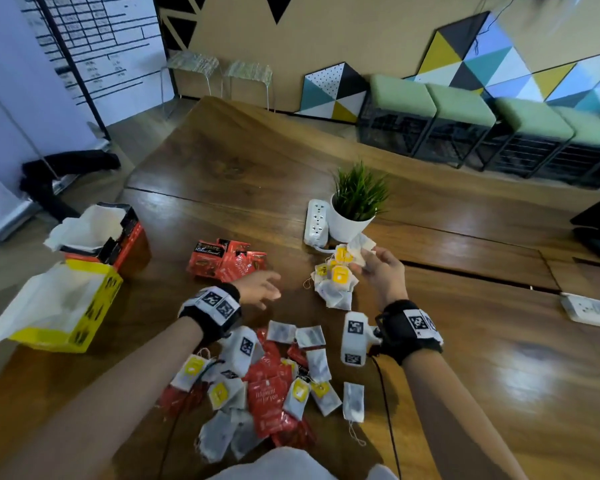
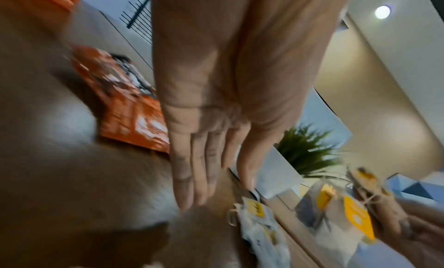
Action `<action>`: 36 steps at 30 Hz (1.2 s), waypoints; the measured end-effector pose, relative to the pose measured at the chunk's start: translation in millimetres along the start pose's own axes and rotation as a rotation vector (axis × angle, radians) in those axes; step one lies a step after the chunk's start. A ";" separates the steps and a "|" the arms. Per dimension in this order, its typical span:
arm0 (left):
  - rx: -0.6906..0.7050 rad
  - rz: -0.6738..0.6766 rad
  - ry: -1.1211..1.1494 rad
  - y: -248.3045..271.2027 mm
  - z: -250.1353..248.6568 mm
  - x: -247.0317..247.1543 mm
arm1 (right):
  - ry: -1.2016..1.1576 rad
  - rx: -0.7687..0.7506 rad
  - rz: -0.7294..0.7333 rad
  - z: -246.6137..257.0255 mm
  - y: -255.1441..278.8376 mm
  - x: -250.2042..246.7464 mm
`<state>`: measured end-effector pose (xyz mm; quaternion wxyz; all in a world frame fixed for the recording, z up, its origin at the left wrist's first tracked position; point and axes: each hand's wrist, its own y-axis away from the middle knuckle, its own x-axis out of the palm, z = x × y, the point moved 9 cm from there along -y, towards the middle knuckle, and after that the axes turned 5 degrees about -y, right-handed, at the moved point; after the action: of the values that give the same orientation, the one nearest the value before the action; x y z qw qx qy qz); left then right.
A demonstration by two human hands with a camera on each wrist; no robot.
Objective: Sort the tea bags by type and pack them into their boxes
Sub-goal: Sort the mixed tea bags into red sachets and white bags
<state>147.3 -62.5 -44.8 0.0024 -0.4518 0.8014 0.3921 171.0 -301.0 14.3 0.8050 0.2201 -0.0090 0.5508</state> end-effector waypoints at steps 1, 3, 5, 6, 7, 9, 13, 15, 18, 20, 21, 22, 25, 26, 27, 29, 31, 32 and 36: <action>-0.009 0.008 -0.012 8.2 15.9 -5.4 | -0.029 0.044 -0.044 -14.6 -7.0 -3.4; -0.038 -0.025 -0.035 26.7 46.1 -19.0 | 0.154 0.119 -0.099 -43.1 -19.7 -9.4; -0.069 -0.070 -0.063 45.7 72.6 -30.0 | 0.733 0.128 -0.007 -60.7 -30.5 -7.3; -0.083 -0.079 -0.079 55.8 83.1 -33.5 | 1.033 0.100 0.077 -66.3 -32.4 -2.7; -0.095 -0.083 -0.093 64.8 91.1 -35.6 | 1.271 0.027 0.139 -67.0 -31.7 2.4; -0.104 -0.092 -0.131 77.3 99.5 -37.3 | 1.463 -0.107 0.195 -60.4 -19.4 11.0; -0.024 -0.115 -0.240 71.7 73.4 -28.2 | 1.577 -0.281 0.493 -72.5 17.0 27.6; 0.070 -0.104 -0.321 55.2 43.9 -13.2 | 1.591 -0.283 0.742 -95.2 41.2 35.1; 0.178 -0.090 -0.510 20.7 6.9 19.7 | 1.674 -0.284 0.896 -123.6 65.9 34.0; 0.184 -0.094 -0.680 1.1 -3.5 43.4 | 1.755 -0.345 0.912 -132.4 75.8 31.5; 0.168 -0.088 -0.759 -5.0 -4.8 54.7 | 1.785 -0.377 0.895 -133.6 78.5 30.4; 0.157 -0.087 -0.830 -9.2 -4.6 64.4 | 1.803 -0.403 0.869 -133.6 79.6 29.1; 0.169 -0.143 -0.933 -11.9 -6.8 75.7 | 1.755 -0.365 0.788 -131.5 78.4 24.1; 0.173 -0.159 -0.935 -11.7 -6.8 74.2 | 1.716 -0.317 0.761 -131.5 77.3 21.3; 0.169 -0.163 -0.935 -9.9 -7.3 71.7 | 1.674 -0.268 0.730 -131.0 76.0 17.0; 0.180 -0.171 -0.924 -5.7 -9.8 63.9 | 1.580 -0.214 0.655 -125.3 73.8 6.6; 0.208 -0.196 -0.887 2.8 -17.7 54.2 | 1.448 -0.197 0.571 -112.3 71.4 -7.2; 0.229 -0.199 -0.857 8.8 -23.4 51.1 | 1.366 -0.187 0.523 -102.4 70.4 -15.7; 0.332 0.050 -0.829 38.3 -47.5 75.3 | 1.159 -0.145 0.429 -70.3 76.0 -47.3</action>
<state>91.5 -136.0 -14.9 0.3863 -0.2305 0.7954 0.4061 68.7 -294.6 -35.2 0.5631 -0.1767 0.3481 0.7283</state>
